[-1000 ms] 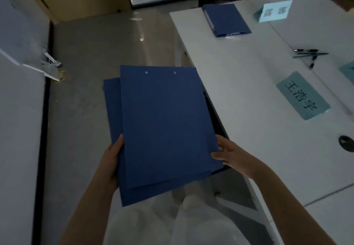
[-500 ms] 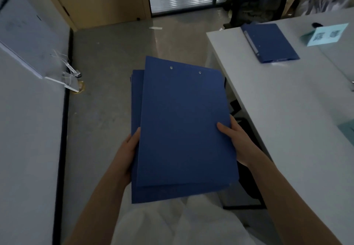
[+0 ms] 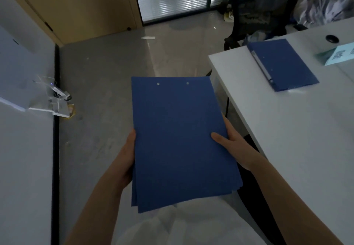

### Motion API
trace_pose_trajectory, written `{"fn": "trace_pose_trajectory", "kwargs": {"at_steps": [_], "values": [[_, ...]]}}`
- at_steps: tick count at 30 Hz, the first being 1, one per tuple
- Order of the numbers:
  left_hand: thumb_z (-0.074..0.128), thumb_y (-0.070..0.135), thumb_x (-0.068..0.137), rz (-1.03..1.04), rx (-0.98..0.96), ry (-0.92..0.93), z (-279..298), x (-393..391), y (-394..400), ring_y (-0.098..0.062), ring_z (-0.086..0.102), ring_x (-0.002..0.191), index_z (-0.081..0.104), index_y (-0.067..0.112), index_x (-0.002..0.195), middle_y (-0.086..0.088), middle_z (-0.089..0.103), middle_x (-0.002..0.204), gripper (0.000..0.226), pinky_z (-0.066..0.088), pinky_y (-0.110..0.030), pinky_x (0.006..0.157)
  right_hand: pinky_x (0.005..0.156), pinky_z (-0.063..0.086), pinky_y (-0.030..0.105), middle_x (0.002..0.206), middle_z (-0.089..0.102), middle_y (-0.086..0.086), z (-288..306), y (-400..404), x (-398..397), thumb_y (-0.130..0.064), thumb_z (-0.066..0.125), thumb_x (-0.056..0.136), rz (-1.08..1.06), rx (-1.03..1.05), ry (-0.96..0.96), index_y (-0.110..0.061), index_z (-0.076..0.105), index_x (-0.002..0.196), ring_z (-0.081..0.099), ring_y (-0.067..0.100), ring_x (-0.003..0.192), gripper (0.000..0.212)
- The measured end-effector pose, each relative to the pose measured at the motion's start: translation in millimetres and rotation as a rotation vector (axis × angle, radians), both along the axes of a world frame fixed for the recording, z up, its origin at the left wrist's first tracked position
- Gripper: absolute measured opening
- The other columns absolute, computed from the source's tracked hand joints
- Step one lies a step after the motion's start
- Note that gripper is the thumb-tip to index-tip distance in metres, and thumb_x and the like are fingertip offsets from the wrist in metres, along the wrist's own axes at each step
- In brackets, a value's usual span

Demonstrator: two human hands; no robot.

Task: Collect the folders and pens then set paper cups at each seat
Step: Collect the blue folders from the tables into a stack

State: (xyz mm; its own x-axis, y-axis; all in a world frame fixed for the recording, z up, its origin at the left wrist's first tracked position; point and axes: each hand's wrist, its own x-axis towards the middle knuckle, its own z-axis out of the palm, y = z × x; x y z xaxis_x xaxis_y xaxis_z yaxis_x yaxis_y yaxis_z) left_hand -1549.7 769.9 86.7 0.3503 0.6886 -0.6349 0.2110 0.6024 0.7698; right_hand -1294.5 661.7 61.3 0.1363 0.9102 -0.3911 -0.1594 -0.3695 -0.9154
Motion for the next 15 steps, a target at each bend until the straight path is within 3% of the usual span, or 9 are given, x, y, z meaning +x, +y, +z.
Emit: {"fn": "trace_pose_trajectory", "kwargs": {"at_steps": [4, 6, 10, 15], "values": [[0.031, 0.070, 0.086, 0.050, -0.075, 0.024, 3, 39, 67, -0.013, 0.074, 0.076, 0.064, 0.028, 0.106, 0.006, 0.077, 0.088, 0.057, 0.052, -0.034, 0.066, 0.085, 0.056, 0.027, 0.128, 0.050, -0.029, 0, 61, 25, -0.029, 0.057, 0.093, -0.152, 0.022, -0.098, -0.054, 0.030, 0.135, 0.058, 0.000, 0.113, 0.055], [0.032, 0.068, 0.090, 0.042, -0.083, 0.028, 6, 59, 103, -0.015, 0.074, 0.079, 0.063, 0.028, 0.109, 0.005, 0.077, 0.091, 0.054, 0.053, -0.035, 0.066, 0.088, 0.055, 0.025, 0.128, 0.050, -0.027, 2, 92, 42, -0.027, 0.058, 0.093, -0.205, 0.024, -0.145, -0.049, 0.032, 0.136, 0.058, -0.005, 0.110, 0.055], [0.038, 0.066, 0.090, 0.031, -0.124, 0.027, 9, 96, 169, -0.018, 0.074, 0.083, 0.063, 0.029, 0.111, 0.004, 0.077, 0.094, 0.050, 0.054, -0.037, 0.067, 0.074, 0.052, 0.008, 0.121, 0.049, -0.030, 8, 148, 74, -0.022, 0.056, 0.094, -0.274, 0.018, -0.191, -0.042, 0.031, 0.137, 0.057, -0.020, 0.095, 0.054], [0.057, 0.052, 0.089, -0.006, -0.222, 0.039, 2, 133, 243, -0.029, 0.073, 0.087, 0.065, 0.021, 0.112, -0.006, 0.077, 0.098, 0.040, 0.055, -0.045, 0.074, 0.092, 0.051, 0.023, 0.135, 0.050, -0.017, 1, 208, 102, -0.022, 0.057, 0.094, -0.324, 0.004, -0.293, -0.035, 0.031, 0.145, 0.054, -0.001, 0.116, 0.059]]}}
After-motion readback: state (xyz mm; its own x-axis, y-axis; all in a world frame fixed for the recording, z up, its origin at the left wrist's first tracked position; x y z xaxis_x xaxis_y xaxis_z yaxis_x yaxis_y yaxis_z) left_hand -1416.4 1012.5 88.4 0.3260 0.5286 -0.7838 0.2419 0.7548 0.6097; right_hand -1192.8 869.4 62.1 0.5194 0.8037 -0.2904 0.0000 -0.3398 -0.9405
